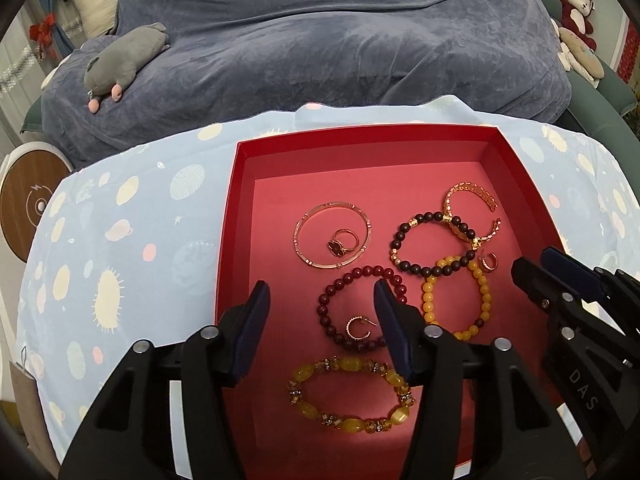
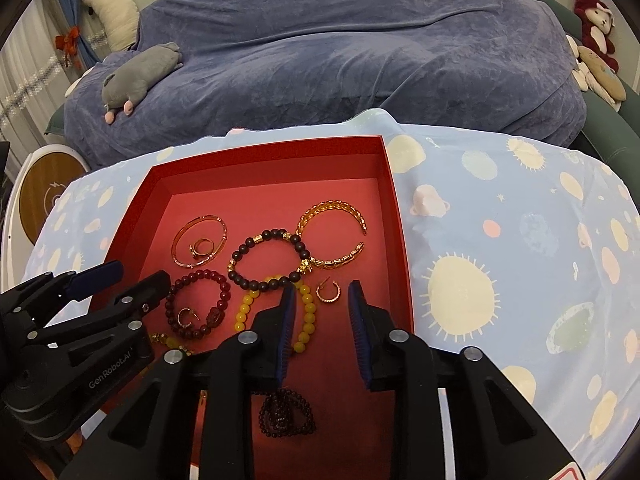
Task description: Organize jewelry
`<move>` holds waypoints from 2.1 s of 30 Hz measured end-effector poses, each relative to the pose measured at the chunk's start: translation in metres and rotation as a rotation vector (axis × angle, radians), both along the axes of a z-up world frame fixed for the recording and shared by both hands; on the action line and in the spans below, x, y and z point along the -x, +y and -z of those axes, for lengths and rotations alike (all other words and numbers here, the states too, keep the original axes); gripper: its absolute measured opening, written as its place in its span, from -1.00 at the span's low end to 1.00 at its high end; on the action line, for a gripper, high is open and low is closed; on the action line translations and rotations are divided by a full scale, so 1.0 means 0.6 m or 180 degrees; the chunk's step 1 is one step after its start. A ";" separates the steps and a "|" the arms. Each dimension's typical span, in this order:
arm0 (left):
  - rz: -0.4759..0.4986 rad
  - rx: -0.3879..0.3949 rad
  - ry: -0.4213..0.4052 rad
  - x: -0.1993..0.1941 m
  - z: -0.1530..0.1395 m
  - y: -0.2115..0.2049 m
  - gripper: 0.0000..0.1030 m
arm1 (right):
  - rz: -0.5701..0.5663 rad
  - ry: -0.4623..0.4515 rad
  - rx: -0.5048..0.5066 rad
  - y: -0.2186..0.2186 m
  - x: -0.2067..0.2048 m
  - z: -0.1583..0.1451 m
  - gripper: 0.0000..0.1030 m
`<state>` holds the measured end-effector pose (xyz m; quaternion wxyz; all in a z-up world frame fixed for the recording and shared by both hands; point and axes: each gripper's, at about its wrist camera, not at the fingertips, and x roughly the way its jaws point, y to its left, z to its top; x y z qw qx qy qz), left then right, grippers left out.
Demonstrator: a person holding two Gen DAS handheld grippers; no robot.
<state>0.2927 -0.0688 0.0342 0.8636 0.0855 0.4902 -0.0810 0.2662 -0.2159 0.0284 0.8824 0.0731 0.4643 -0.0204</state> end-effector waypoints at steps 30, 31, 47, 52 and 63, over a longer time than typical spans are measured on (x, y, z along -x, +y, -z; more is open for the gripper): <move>-0.0063 0.0114 -0.0101 0.214 -0.077 0.045 0.14 | 0.0031 -0.0179 0.0072 0.058 0.224 -0.089 -0.08; -0.0075 0.0121 -0.0094 0.221 -0.077 0.047 0.14 | 0.0033 -0.0178 0.0071 0.060 0.232 -0.090 -0.08; -0.0154 0.0099 -0.0055 0.324 -0.068 0.069 0.24 | 0.0105 -0.0134 0.0146 0.074 0.333 -0.084 0.00; -0.0189 0.0053 -0.0093 0.343 -0.069 0.074 0.39 | 0.0133 -0.0121 0.0159 0.075 0.350 -0.081 0.02; -0.0241 -0.0003 -0.0144 0.366 -0.064 0.090 0.73 | 0.0263 -0.0137 0.0188 0.063 0.383 -0.073 0.40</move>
